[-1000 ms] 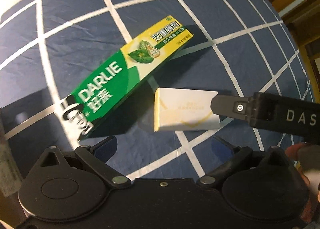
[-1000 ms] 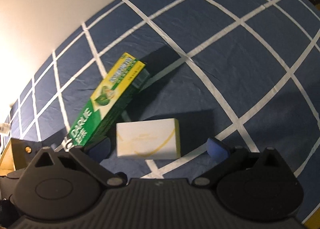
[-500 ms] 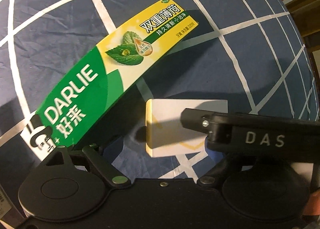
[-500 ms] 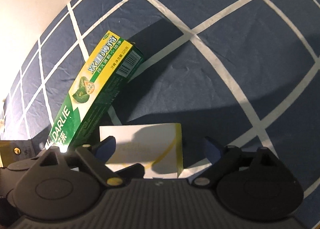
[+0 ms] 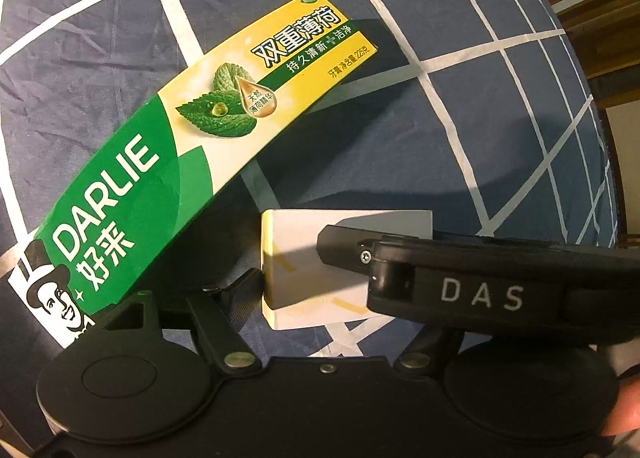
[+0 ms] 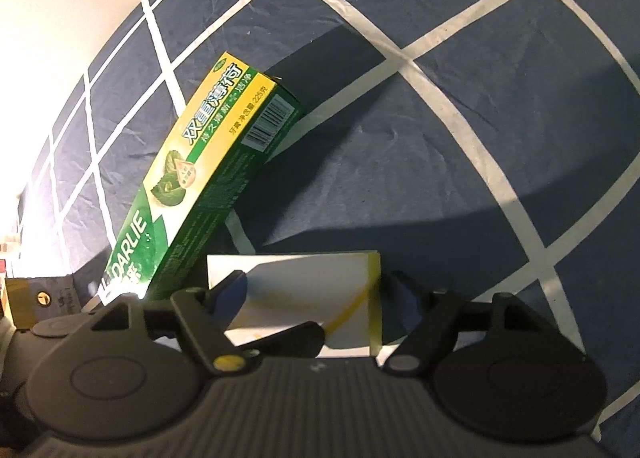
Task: Organize objects
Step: 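Carry the white card box with both tools over the cardboard box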
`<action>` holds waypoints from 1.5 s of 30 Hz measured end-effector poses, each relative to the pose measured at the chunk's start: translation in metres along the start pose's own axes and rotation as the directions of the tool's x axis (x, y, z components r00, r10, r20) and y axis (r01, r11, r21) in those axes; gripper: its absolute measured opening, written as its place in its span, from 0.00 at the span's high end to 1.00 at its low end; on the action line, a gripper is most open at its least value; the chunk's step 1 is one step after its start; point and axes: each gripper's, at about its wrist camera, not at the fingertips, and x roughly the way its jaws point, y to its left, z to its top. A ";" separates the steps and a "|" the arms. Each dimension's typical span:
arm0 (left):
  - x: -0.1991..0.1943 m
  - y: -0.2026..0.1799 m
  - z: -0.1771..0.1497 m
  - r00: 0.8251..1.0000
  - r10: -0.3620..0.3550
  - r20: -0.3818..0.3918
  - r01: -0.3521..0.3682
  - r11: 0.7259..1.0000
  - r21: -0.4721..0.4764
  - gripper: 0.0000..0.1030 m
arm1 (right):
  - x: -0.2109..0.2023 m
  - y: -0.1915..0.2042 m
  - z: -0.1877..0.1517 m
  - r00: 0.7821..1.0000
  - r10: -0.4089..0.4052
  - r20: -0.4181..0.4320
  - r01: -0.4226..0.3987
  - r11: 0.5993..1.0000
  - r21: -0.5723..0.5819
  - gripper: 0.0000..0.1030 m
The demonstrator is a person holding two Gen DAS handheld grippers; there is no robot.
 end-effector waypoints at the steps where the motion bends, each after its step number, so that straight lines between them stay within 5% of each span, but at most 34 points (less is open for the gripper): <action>1: 0.000 0.000 0.000 1.000 -0.001 0.000 0.001 1.000 -0.001 0.32 | 0.001 0.000 0.000 1.000 0.005 -0.002 -0.005 1.000 -0.001 0.28; 21: -0.033 -0.001 -0.019 0.997 0.054 0.058 -0.051 0.998 -0.048 0.35 | -0.017 0.021 -0.011 0.999 0.044 0.018 -0.042 0.993 -0.106 0.29; 34: -0.109 0.008 -0.081 0.978 0.106 0.181 -0.086 0.990 -0.116 0.35 | -0.065 0.078 -0.063 0.993 0.105 0.063 -0.087 0.968 -0.236 0.29; 45: -0.167 0.056 -0.145 0.959 0.133 0.250 -0.092 0.981 -0.170 0.34 | -0.082 0.149 -0.128 0.988 0.133 0.077 -0.100 0.939 -0.328 0.29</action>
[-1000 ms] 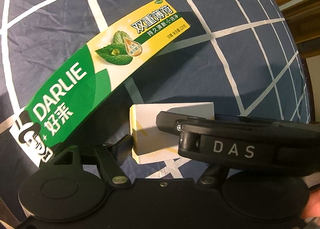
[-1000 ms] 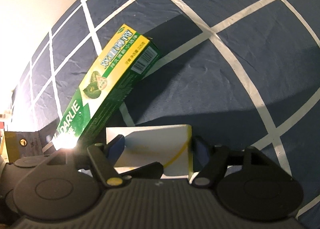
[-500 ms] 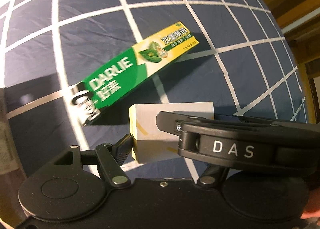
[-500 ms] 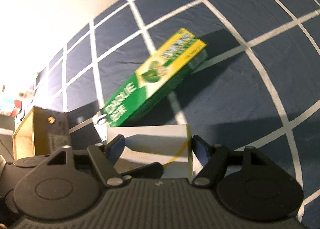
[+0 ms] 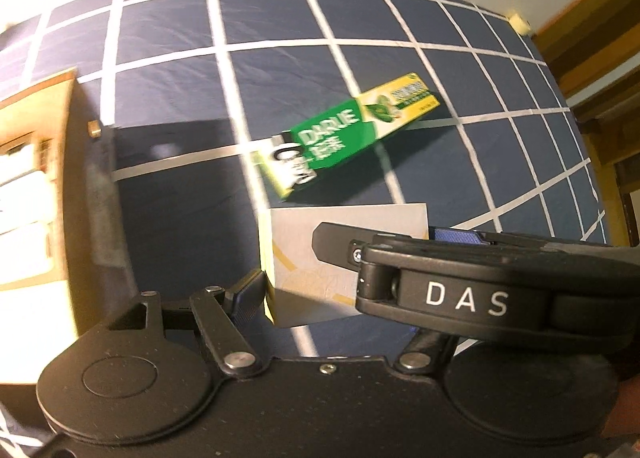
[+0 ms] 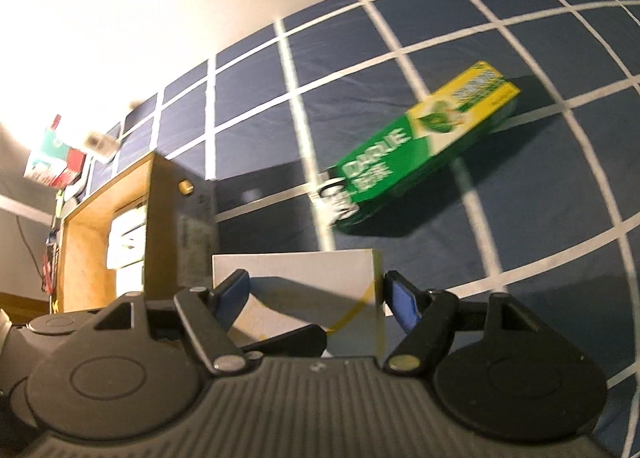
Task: Organize objects
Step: 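Carry the white card box with both tools over the cardboard box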
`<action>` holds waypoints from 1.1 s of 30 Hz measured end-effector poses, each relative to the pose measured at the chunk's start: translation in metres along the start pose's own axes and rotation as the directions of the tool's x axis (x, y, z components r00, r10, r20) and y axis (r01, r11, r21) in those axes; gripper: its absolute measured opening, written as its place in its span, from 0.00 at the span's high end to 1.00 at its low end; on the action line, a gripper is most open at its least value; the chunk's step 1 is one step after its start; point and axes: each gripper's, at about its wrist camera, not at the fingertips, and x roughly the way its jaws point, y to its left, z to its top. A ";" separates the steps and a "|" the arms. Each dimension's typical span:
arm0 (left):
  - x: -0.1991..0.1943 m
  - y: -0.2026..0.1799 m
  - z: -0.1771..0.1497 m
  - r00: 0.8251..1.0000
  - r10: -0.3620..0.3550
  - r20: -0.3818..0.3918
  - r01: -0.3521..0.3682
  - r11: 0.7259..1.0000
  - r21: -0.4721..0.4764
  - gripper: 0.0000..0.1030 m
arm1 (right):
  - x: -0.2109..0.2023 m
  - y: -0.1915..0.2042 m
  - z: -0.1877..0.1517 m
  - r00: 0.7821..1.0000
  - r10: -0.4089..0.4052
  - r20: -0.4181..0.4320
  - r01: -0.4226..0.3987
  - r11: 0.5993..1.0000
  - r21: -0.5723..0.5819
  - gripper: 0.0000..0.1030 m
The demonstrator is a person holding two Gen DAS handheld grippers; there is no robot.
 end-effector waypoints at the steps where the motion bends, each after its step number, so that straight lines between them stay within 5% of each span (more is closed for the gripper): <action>1: -0.006 0.007 -0.003 1.000 0.003 0.005 -0.003 1.000 -0.004 0.34 | 0.001 0.009 -0.003 1.000 0.003 0.002 -0.003 1.000 -0.006 0.29; 20: -0.096 0.150 -0.054 0.995 0.041 0.089 -0.035 0.997 -0.067 0.34 | 0.028 0.175 -0.059 0.999 0.046 0.021 -0.043 0.992 -0.115 0.29; 33: -0.113 0.233 -0.058 0.995 0.053 0.085 -0.040 0.989 -0.142 0.34 | 0.074 0.254 -0.065 0.998 0.053 -0.033 -0.058 0.982 -0.181 0.29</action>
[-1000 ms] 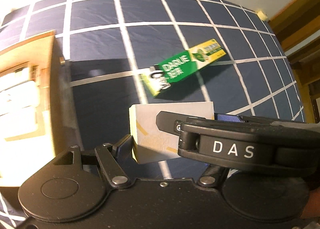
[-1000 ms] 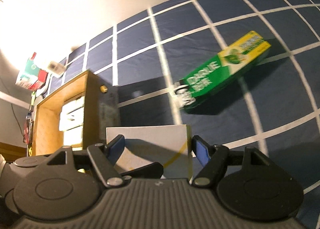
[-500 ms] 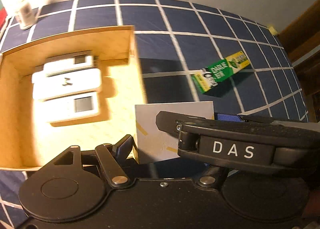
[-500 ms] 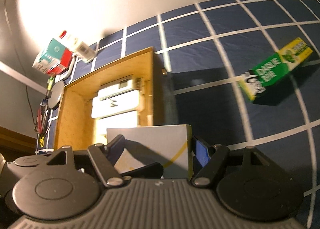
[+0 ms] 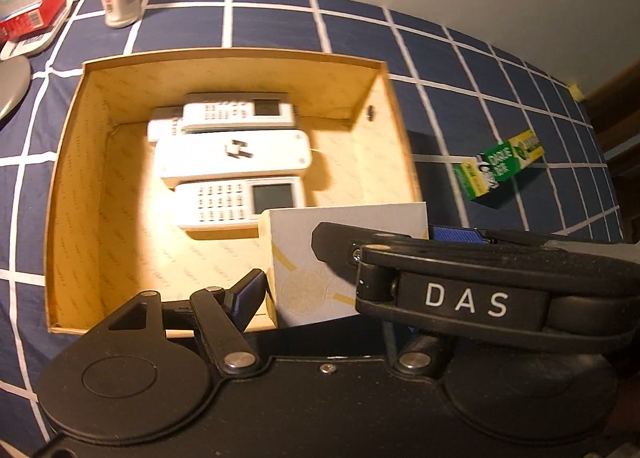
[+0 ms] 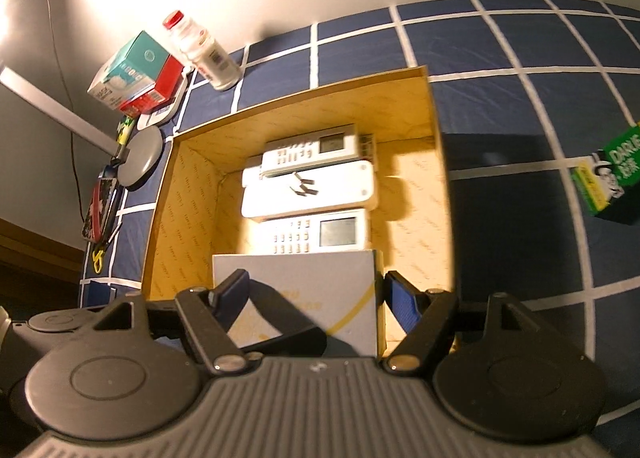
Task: Organize objects
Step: 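Carry the white card box with both tools over the cardboard box, then lower the card box into the box beside the remotes and open both tools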
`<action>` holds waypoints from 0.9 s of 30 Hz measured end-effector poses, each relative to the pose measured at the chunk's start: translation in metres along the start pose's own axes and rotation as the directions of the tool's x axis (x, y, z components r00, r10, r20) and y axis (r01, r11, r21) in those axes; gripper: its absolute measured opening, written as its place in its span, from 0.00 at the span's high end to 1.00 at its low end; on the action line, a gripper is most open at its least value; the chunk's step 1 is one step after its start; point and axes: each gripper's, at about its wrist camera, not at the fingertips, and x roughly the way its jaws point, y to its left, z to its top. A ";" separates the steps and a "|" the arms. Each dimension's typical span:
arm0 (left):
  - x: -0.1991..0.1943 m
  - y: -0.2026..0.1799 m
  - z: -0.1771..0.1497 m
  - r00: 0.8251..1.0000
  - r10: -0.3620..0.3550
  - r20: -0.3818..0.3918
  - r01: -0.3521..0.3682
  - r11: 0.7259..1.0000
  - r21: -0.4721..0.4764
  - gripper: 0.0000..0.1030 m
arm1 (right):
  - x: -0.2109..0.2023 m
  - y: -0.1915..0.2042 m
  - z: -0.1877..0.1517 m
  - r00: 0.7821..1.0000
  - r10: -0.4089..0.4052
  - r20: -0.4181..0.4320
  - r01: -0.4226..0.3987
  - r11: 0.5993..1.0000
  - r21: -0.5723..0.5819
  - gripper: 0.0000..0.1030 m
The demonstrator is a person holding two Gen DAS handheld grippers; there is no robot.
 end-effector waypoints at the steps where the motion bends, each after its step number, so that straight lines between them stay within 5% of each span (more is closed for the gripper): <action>1: 0.002 0.005 0.001 1.000 -0.001 -0.005 0.001 1.000 -0.003 0.34 | 0.005 0.003 0.001 1.000 0.000 -0.007 0.000 1.000 -0.001 0.29; 15: 0.058 0.065 -0.003 0.992 -0.024 -0.127 0.016 0.998 -0.062 0.35 | 0.089 0.012 -0.007 0.991 -0.018 -0.135 0.023 0.999 0.032 0.29; 27: 0.086 0.082 -0.011 0.980 -0.050 -0.194 0.034 0.996 -0.084 0.35 | 0.121 0.002 -0.017 0.979 -0.037 -0.202 0.050 0.997 0.057 0.29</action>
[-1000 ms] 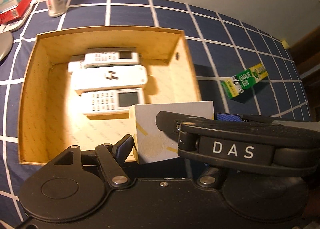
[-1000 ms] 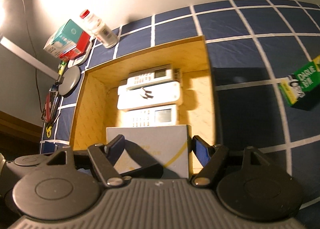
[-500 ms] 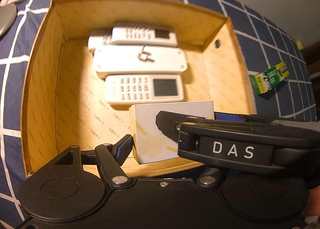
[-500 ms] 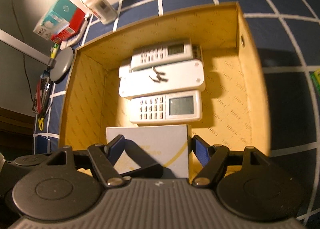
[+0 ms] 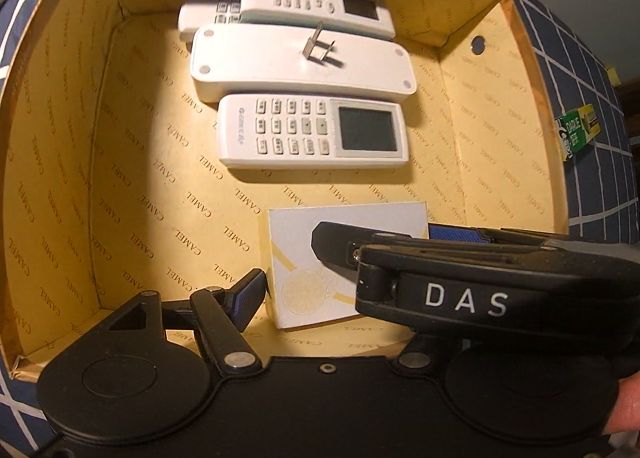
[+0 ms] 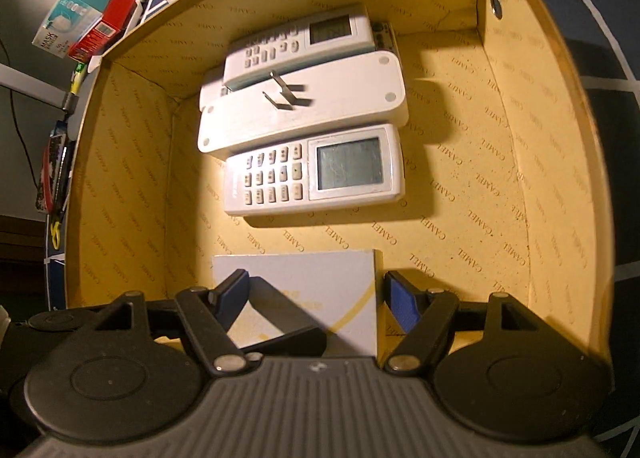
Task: Organize objects
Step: 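Lower the card box into the box beside the remotes and open both tools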
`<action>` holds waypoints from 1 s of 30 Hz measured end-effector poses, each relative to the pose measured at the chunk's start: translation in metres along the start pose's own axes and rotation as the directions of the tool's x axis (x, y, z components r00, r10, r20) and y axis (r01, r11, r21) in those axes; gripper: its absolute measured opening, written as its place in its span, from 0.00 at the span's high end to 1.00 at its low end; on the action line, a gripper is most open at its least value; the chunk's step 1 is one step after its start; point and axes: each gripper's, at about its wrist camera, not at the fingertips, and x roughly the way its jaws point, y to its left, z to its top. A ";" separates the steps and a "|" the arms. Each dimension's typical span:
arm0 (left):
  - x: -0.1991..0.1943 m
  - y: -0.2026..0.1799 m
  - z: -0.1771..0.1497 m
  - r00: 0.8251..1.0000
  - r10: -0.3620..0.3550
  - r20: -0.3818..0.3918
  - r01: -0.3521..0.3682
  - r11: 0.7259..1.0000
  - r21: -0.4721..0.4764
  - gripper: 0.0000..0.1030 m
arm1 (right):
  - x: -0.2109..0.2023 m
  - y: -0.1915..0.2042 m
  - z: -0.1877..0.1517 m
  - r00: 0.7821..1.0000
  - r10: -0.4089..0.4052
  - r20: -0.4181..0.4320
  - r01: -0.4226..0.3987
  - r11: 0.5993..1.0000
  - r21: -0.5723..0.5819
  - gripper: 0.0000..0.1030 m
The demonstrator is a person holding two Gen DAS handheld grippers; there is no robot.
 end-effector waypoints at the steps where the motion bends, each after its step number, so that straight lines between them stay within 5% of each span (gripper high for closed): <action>1: 0.001 0.002 0.000 1.000 0.000 -0.003 0.000 1.000 -0.004 0.35 | 0.002 0.000 0.000 1.000 -0.001 -0.005 0.001 1.000 0.001 0.29; 30: -0.003 0.007 0.002 0.999 0.034 0.003 -0.034 0.999 -0.034 0.32 | 0.010 0.001 0.005 0.999 -0.026 -0.036 0.026 1.000 -0.005 0.29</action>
